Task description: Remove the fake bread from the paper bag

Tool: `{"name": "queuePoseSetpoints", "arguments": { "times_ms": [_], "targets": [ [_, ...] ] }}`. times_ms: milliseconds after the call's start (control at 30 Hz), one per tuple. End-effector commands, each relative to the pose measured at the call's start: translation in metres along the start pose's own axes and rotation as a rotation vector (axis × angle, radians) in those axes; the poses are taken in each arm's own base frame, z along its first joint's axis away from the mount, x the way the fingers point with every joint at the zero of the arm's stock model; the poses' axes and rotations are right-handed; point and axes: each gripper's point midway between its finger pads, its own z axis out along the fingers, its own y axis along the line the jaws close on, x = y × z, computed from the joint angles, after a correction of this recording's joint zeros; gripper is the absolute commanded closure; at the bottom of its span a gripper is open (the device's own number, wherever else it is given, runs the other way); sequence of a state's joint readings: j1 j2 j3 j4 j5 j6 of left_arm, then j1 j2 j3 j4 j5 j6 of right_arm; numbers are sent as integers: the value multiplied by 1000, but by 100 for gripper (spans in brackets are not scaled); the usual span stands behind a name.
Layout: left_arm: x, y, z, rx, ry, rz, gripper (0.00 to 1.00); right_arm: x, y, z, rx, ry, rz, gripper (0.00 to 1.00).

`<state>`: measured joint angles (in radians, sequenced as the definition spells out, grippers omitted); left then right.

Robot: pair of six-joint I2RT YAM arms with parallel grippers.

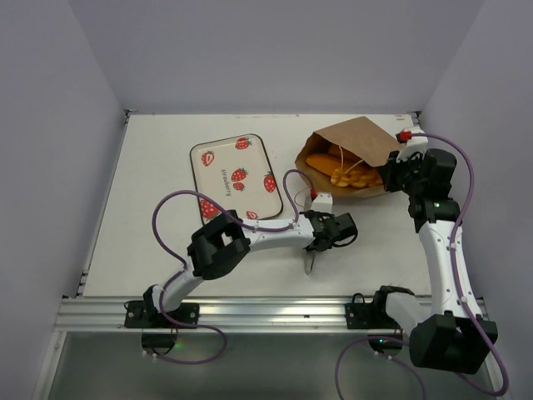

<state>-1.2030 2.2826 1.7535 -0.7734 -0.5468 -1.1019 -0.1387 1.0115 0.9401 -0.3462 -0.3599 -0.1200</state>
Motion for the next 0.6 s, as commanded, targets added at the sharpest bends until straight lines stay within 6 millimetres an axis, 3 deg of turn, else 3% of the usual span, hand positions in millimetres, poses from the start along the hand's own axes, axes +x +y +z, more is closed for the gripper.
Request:
{"name": "queuePoseSetpoints", "arguments": {
  "times_ms": [0,33,167,300,500,567],
  "targets": [
    [128,81,55,-285,346,127,44,-17,8,-7,-32,-67,-9,100],
    [127,80,55,-282,343,135,47,-17,8,-7,-32,-67,-9,100],
    [118,82,50,-261,311,153,79,-17,8,-6,-32,-67,-9,100],
    [98,81,34,-213,243,184,99,-17,8,-7,-34,-69,-10,100],
    [87,81,-4,-122,181,308,100,-18,8,-8,-32,-72,-10,100],
    [96,86,-16,-95,183,356,100,-18,8,-8,-32,-73,-12,100]
  ]
}}
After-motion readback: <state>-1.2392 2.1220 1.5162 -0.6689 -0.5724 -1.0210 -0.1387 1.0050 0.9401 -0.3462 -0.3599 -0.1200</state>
